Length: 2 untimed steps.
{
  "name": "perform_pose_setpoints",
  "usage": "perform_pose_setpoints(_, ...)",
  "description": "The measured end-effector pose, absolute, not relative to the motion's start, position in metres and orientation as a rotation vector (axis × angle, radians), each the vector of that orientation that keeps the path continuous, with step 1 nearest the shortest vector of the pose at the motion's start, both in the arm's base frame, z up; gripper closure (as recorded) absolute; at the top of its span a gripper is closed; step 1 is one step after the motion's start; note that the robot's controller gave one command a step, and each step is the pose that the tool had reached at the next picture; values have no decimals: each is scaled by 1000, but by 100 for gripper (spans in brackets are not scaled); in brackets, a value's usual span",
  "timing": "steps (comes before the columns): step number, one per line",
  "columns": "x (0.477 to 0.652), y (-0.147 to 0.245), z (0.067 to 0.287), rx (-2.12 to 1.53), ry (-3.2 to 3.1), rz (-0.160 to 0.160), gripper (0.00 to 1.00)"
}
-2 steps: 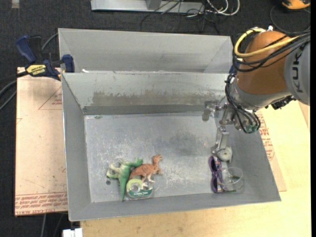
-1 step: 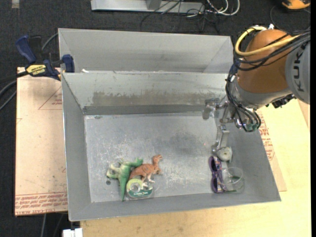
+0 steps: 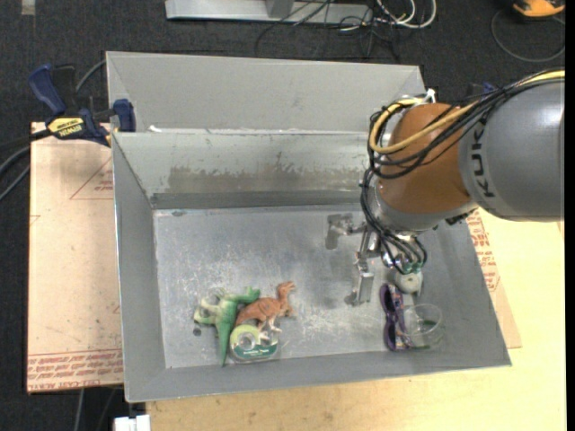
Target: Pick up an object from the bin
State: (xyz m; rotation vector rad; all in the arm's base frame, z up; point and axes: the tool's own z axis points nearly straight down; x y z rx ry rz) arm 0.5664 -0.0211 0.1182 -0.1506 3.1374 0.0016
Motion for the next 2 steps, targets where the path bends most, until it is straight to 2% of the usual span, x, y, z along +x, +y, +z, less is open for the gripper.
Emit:
perform_pose_setpoints(1,557,14,113,-167,3134,5,0)
perform_pose_setpoints(2,561,38,70,-208,3132,3,0)
